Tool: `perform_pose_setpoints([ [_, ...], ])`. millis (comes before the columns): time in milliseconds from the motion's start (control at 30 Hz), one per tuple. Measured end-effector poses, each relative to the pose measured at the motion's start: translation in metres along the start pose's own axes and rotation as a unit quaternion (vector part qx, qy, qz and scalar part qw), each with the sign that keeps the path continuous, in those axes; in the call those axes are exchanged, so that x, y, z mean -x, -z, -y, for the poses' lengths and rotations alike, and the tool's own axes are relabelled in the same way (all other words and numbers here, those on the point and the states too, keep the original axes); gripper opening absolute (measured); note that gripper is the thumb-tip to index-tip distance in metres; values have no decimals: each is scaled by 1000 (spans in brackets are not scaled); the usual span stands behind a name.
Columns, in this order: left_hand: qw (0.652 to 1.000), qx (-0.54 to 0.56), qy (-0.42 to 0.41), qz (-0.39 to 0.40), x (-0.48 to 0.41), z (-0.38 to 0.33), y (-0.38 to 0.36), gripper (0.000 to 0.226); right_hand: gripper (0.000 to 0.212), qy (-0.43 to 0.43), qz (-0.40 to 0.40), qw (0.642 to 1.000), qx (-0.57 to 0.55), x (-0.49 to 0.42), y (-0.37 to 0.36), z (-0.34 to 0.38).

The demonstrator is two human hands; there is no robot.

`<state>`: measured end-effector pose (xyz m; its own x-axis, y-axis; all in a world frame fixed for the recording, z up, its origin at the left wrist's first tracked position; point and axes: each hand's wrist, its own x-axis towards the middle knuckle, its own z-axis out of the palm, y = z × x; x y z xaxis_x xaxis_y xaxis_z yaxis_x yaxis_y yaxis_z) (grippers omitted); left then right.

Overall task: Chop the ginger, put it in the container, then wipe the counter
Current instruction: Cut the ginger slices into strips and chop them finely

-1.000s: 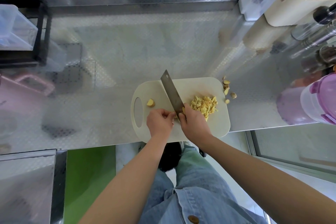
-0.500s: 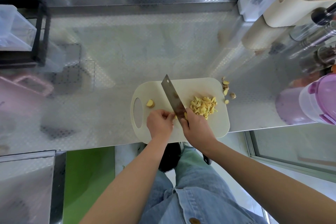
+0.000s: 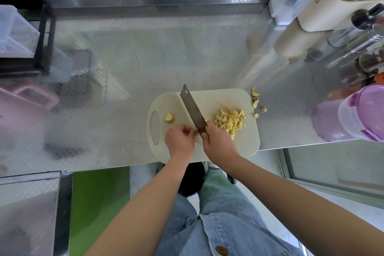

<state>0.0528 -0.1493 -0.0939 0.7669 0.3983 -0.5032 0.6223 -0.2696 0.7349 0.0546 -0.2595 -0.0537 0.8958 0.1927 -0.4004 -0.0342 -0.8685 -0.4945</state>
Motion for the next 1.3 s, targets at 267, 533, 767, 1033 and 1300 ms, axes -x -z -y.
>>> perform_pose_setpoints([
  [267,1000,-10,-20,-3,0,3,-2,20,10,-10,19,1000,22,6,1,-3],
  [533,999,-18,-33,1,2,3,-1,14,8,-18,8,1000,21,-3,-4,3],
  [767,1000,-1,-14,7,0,4,-1,23,11,1,-14,1000,-22,-20,0,5],
  [1033,999,-18,-40,-19,4,8,-6,25,6,18,-21,998,-56,1,5,-7],
  [1300,997,-36,-50,-52,7,8,-9,25,10,2,-17,997,-72,11,4,-8],
])
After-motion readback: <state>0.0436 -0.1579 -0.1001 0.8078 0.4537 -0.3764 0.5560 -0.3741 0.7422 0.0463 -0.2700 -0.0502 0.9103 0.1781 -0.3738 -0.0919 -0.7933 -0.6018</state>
